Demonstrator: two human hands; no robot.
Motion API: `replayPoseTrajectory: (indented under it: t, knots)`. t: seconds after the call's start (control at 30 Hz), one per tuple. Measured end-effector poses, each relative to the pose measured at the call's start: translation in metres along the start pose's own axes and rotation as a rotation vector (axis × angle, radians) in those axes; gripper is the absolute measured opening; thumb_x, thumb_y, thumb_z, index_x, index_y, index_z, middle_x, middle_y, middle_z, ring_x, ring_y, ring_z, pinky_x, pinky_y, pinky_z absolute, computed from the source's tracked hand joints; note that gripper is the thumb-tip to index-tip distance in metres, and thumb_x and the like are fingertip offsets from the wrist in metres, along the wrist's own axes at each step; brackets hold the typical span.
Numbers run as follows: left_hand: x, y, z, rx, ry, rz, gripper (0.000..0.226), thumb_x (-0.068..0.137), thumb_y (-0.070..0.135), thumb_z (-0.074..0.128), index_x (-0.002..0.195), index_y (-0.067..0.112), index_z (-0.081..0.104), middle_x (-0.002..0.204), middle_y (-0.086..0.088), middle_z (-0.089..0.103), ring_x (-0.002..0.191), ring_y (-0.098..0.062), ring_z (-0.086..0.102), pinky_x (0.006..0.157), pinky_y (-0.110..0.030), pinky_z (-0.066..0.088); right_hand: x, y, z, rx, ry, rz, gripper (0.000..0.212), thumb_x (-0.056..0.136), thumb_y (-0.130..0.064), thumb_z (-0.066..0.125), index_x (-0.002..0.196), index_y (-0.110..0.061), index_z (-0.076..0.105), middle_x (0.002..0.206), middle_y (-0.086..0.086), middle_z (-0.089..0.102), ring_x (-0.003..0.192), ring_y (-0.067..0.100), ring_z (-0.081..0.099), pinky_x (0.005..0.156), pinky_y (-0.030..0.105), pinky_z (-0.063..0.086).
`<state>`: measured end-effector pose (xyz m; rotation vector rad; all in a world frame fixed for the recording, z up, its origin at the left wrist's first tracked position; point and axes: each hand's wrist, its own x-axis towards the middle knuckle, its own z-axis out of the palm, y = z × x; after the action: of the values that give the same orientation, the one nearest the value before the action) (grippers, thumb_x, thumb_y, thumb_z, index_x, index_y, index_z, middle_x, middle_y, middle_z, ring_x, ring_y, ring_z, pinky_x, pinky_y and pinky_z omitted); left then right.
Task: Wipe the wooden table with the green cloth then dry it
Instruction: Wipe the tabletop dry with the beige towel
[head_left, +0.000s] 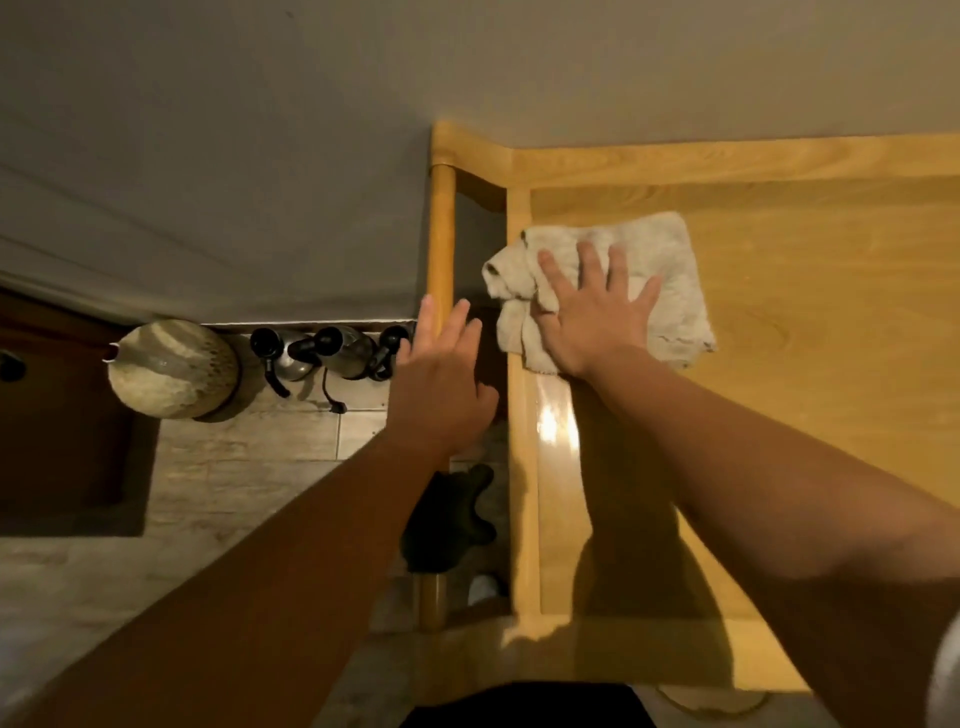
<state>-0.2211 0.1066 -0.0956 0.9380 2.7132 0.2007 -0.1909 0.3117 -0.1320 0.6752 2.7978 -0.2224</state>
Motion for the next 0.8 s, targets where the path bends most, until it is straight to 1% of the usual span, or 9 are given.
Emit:
replayPoseTrajectory:
  t: [0.13,0.27,0.37,0.43,0.53,0.6,0.67,0.73,0.8]
  knots:
    - [0.000,0.005,-0.002,-0.002,-0.081,-0.046,0.080,0.082,0.027,0.054,0.157,0.018,0.027,0.169,0.000,0.013,0.155,-0.029,-0.007,0.122,-0.056,0.021,-0.096,0.001,0.017,0.024,-0.027,0.018,0.070,0.090,-0.064,0.021,0.151,-0.047,-0.009,0.167,0.003,-0.003,0.149,0.036,-0.015,0.108,0.076,-0.004]
    - [0.000,0.001,-0.004,0.023,-0.019,-0.011,0.070,0.090,0.029,0.052,0.155,0.016,0.030,0.167,-0.002,0.017,0.155,-0.032,-0.003,0.117,-0.059,0.030,-0.197,0.005,0.037,0.037,-0.083,-0.007,0.077,0.088,-0.060,0.030,0.151,-0.047,-0.013,0.167,0.003,-0.005,0.148,0.036,-0.019,0.107,0.075,-0.002]
    - [-0.001,0.003,-0.002,0.083,-0.029,-0.019,0.066,0.095,0.038,0.051,0.154,0.016,0.031,0.168,-0.002,0.015,0.155,-0.032,-0.006,0.114,-0.063,0.032,-0.267,0.007,0.054,0.026,-0.142,-0.001,0.082,0.080,-0.059,0.026,0.150,-0.047,-0.016,0.167,0.003,-0.006,0.147,0.035,-0.023,0.106,0.074,-0.002]
    - [-0.003,0.006,-0.005,0.187,-0.073,-0.040,0.067,0.097,0.045,0.046,0.155,0.016,0.028,0.168,-0.002,0.009,0.154,-0.034,-0.010,0.114,-0.067,0.026,-0.286,0.010,0.062,0.031,-0.173,-0.009,0.083,0.078,-0.058,0.023,0.149,-0.048,-0.018,0.166,0.002,-0.008,0.145,0.033,-0.026,0.106,0.073,-0.006]
    - [-0.007,0.016,-0.004,0.368,-0.079,-0.071,0.068,0.097,0.050,0.040,0.157,0.021,0.024,0.169,-0.004,0.003,0.154,-0.038,-0.008,0.112,-0.075,0.006,-0.288,0.015,0.065,0.036,-0.147,-0.019,0.081,0.079,-0.062,0.020,0.150,-0.047,-0.017,0.166,0.002,-0.009,0.145,0.034,-0.026,0.105,0.072,-0.011]
    - [-0.018,0.040,0.005,0.302,-0.037,-0.072,0.069,0.095,0.050,0.040,0.156,0.023,0.024,0.169,-0.004,0.007,0.154,-0.037,-0.002,0.112,-0.075,0.001,-0.287,0.014,0.066,0.031,-0.141,-0.033,0.081,0.082,-0.060,0.025,0.150,-0.047,-0.015,0.166,0.002,-0.008,0.146,0.034,-0.024,0.104,0.072,-0.012]
    - [-0.034,0.077,0.027,0.131,-0.050,0.018,0.069,0.095,0.051,0.040,0.156,0.025,0.023,0.169,-0.005,0.007,0.155,-0.032,0.001,0.116,-0.069,0.007,-0.288,0.018,0.067,0.024,-0.139,-0.062,0.083,0.086,-0.055,0.037,0.150,-0.046,-0.014,0.166,0.001,-0.010,0.146,0.034,-0.023,0.104,0.072,-0.011]
    - [-0.047,0.115,0.053,0.053,-0.152,0.055,0.070,0.098,0.054,0.034,0.159,0.029,0.011,0.169,-0.007,-0.006,0.155,-0.030,-0.007,0.119,-0.065,0.005,-0.295,0.031,0.068,0.020,-0.146,-0.091,0.086,0.090,-0.053,0.045,0.150,-0.047,-0.015,0.166,-0.001,-0.013,0.145,0.032,-0.025,0.103,0.073,-0.013]
    - [-0.051,0.134,0.071,0.035,-0.150,-0.014,0.072,0.097,0.059,0.027,0.159,0.033,0.002,0.168,-0.008,-0.015,0.154,-0.032,-0.012,0.117,-0.067,0.000,-0.313,0.057,0.075,0.017,-0.128,-0.074,0.090,0.089,-0.054,0.050,0.150,-0.048,-0.016,0.165,-0.003,-0.013,0.145,0.031,-0.025,0.101,0.073,-0.015]
